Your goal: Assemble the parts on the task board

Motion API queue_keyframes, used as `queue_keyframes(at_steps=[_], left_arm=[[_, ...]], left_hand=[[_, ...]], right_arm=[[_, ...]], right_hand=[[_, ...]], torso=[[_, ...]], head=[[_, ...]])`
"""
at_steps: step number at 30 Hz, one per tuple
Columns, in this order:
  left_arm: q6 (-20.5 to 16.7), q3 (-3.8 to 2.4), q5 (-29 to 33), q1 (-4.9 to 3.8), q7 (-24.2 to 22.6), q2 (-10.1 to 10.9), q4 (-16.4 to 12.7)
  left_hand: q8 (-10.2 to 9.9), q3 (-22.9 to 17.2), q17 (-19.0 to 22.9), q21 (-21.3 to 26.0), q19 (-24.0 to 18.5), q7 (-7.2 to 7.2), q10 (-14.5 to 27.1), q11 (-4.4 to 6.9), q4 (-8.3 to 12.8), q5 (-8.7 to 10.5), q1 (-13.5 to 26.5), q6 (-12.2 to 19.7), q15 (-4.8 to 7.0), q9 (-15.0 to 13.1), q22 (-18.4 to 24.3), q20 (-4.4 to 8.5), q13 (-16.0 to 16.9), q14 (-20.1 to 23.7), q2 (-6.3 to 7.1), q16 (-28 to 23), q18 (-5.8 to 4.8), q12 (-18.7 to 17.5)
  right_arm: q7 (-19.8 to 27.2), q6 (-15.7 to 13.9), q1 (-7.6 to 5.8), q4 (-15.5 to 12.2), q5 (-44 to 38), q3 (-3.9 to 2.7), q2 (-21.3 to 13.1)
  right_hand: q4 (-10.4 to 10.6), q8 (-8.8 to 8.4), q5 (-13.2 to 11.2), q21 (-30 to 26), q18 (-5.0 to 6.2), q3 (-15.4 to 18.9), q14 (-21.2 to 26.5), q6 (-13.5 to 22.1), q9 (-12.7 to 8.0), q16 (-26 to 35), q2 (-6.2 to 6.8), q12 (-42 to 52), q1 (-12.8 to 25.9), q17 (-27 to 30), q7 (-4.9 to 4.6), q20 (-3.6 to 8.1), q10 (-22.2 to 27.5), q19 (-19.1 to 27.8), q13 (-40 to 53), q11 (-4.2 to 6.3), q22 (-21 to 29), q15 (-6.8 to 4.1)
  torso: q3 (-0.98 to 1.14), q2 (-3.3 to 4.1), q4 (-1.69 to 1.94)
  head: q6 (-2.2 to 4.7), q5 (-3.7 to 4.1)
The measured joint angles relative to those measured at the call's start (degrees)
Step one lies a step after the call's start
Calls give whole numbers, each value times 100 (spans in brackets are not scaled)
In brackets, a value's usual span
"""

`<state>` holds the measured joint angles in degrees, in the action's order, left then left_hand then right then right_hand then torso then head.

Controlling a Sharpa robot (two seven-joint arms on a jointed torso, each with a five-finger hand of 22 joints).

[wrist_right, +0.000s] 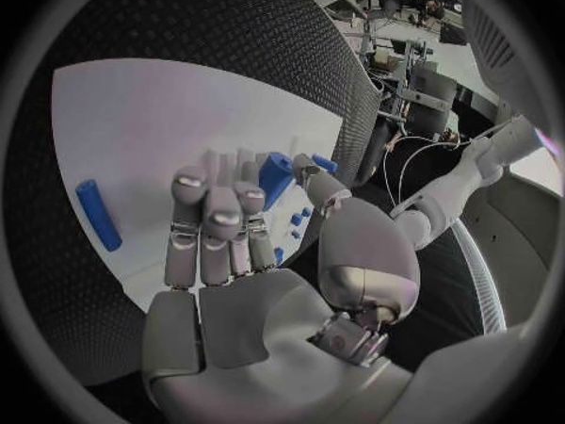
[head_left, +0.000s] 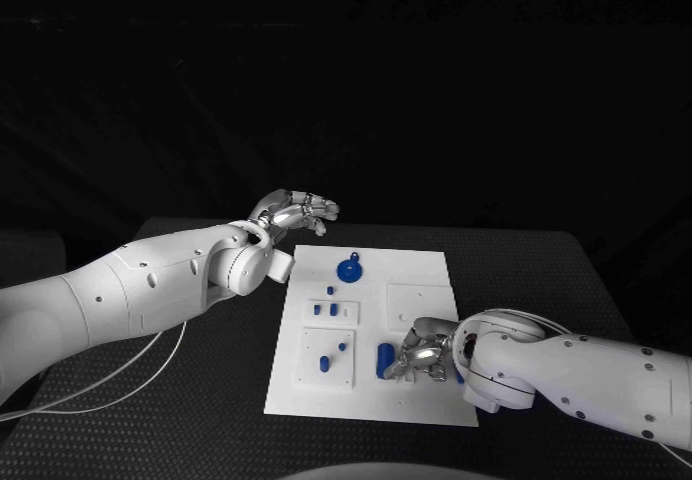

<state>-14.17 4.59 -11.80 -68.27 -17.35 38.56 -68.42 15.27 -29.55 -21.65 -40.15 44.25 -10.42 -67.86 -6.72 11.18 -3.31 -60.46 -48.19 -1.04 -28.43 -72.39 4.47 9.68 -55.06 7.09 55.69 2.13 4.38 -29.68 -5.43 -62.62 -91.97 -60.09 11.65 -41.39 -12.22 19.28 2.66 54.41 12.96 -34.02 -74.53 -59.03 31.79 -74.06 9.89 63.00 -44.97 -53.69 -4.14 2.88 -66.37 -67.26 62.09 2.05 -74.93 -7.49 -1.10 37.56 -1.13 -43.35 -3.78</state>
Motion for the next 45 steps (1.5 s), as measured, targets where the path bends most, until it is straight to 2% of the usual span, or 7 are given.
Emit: queue_keyframes(at_steps=[6, 18, 24, 30, 33, 42, 45], left_arm=[[0, 0, 0, 0, 2, 5, 0], [0, 0, 0, 0, 5, 4, -2], [0, 0, 0, 0, 8, 6, -2], [2, 0, 0, 0, 15, 8, -2], [3, 0, 0, 0, 17, 17, -1], [4, 0, 1, 0, 22, 32, -2], [4, 1, 1, 0, 23, 40, -2]], left_hand=[[0, 0, -5, 0, 0, 0, 0, 0, 0, 0, 0, 0, 0, 0, -5, 0, 0, 0, 0, 0, -3, 0], [0, 16, -5, 0, 0, 0, 0, 0, -16, 0, 0, 0, 0, 2, -4, 0, 0, 0, 0, 0, -37, 0], [0, 16, -10, 0, 0, 0, 0, 0, -15, 0, 0, 0, 0, 5, -9, 0, 0, 0, 0, 0, -39, 0], [0, 15, -10, 0, 0, 0, 0, 0, -15, 0, 0, 0, 0, 5, -9, 0, 0, 0, 0, 0, -41, 0], [0, 15, -10, 0, 0, 0, 0, 0, -15, 0, 0, 0, 0, 5, -8, 0, 1, 0, 0, 0, -42, 0], [0, 15, -15, 0, 0, 0, 0, 0, -15, 0, 0, 0, 0, 4, -13, 0, 1, 0, 0, 0, -49, 0], [0, 15, -15, 0, 0, 0, 0, 0, -15, 0, 0, 0, 0, 4, -13, 0, 1, 0, 0, 0, -52, 0]], right_arm=[[-72, -1, 10, 46, -172, 1, 26], [-94, 20, 30, 31, -337, 9, 75], [-101, 48, 26, 45, -368, 7, 82], [-99, 62, 15, 62, -360, -3, 51], [-86, 69, 15, 46, -346, -3, 35], [-23, 34, 17, -125, -326, -7, -242], [3, -5, -2, -190, -342, -82, -403]], right_hand=[[57, 0, -1, 0, 1, -192, -1, -36, -10, 0, -474, 0, -68, -24, 14, 1, -40, -2, -11, 0, 1, 1], [20, 0, -1, 0, 6, -484, 2, -97, -38, 0, -607, -1, -39, -52, -11, -8, -81, -10, -11, 1, 1, -1], [-39, -26, -1, 0, 11, -549, 11, -105, -47, 0, -404, -1, 55, -65, -19, -9, -81, -10, -11, 0, 1, -10], [-66, -55, 0, 0, 25, -437, 11, -125, -64, 0, 262, 0, 139, -64, -21, -10, -81, -9, -11, 0, 1, -9], [-3, -82, 0, 0, 28, -374, -7, -125, -80, 22, 478, 0, 180, -64, -20, -10, -81, -9, -11, 0, 2, -28], [-34, -87, 0, 0, 31, -156, -8, -125, -58, 45, 543, 0, 188, -64, -20, -11, -81, -9, 3, 0, 2, -28], [-34, -87, 0, 0, 31, -136, -8, -125, -55, 45, 543, 0, 188, -64, -19, -8, -81, -11, 3, 0, 2, -28]], torso=[[0, 0, -3], [2, 0, -8], [3, 0, -9], [3, 0, -9], [3, 0, -8], [4, 0, -10], [4, 0, -12]], head=[[-8, -9], [-7, 3], [-8, 8], [-2, 9], [1, 10], [9, 7], [15, 9]])
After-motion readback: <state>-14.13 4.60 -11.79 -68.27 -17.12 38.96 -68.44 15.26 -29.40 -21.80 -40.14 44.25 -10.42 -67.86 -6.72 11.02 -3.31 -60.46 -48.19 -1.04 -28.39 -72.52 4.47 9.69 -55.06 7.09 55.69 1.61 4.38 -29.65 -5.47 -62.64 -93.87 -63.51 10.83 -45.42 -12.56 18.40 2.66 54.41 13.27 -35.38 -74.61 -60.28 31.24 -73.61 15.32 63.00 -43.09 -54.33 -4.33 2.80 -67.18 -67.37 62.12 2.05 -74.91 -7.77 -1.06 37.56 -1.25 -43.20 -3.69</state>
